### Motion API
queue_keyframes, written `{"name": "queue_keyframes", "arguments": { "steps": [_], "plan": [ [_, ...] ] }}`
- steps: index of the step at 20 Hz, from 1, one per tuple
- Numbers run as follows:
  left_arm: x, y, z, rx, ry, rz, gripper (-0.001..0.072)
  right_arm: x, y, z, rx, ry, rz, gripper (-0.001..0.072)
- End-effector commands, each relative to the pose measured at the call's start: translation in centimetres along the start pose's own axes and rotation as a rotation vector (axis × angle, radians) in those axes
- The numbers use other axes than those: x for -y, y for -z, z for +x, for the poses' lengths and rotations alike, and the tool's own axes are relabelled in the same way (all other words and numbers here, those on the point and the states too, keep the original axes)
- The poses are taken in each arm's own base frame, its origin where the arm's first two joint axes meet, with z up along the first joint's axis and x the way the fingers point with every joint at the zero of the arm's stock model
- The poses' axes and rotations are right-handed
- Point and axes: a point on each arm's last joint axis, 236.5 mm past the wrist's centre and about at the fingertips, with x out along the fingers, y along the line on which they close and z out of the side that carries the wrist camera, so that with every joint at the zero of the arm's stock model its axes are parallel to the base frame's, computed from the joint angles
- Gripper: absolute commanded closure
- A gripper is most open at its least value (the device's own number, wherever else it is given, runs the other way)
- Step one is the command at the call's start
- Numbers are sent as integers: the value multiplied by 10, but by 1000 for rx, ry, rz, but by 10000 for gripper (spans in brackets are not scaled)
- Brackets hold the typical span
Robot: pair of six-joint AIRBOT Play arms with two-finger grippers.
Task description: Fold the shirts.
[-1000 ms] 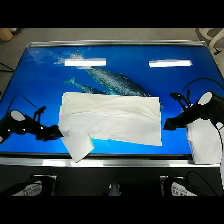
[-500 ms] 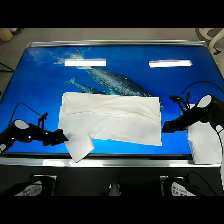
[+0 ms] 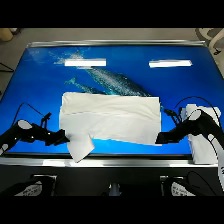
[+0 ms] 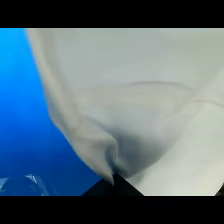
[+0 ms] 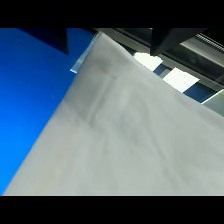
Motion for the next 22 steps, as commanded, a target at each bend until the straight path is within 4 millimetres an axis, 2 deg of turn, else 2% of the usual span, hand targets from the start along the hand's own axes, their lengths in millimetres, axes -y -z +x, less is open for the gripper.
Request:
{"name": "queue_keyframes", "arguments": {
  "steps": [1,4,7,8,10,13,15,16,19,22],
  "plan": [
    [-2,-1,0,3,-10,6,682,3,-3,12,37,2,50,228],
    [-2,-1,0,4,-10,5,682,0,-5,15,51,-16,69,235],
    [-2,-1,0,4,-10,5,682,-1,-4,16,45,-20,71,468],
    [-2,-1,0,4,-10,5,682,-2,-3,16,41,-23,72,581],
    [-2,-1,0,5,-10,6,682,-3,-2,16,35,-27,74,686],
    [-1,-5,-2,14,-10,17,682,-2,-3,15,39,-24,25,689],
    [12,-22,-20,61,-1,92,683,-2,-10,8,59,-15,-22,691],
    [23,-34,-36,99,5,138,683,-3,-19,-2,79,-8,-56,693],
    [57,-70,-84,211,20,231,686,-7,-58,-42,187,23,-126,694],
    [81,-115,-123,340,24,268,686,4,-109,-86,346,117,-165,695]
  ]
}}
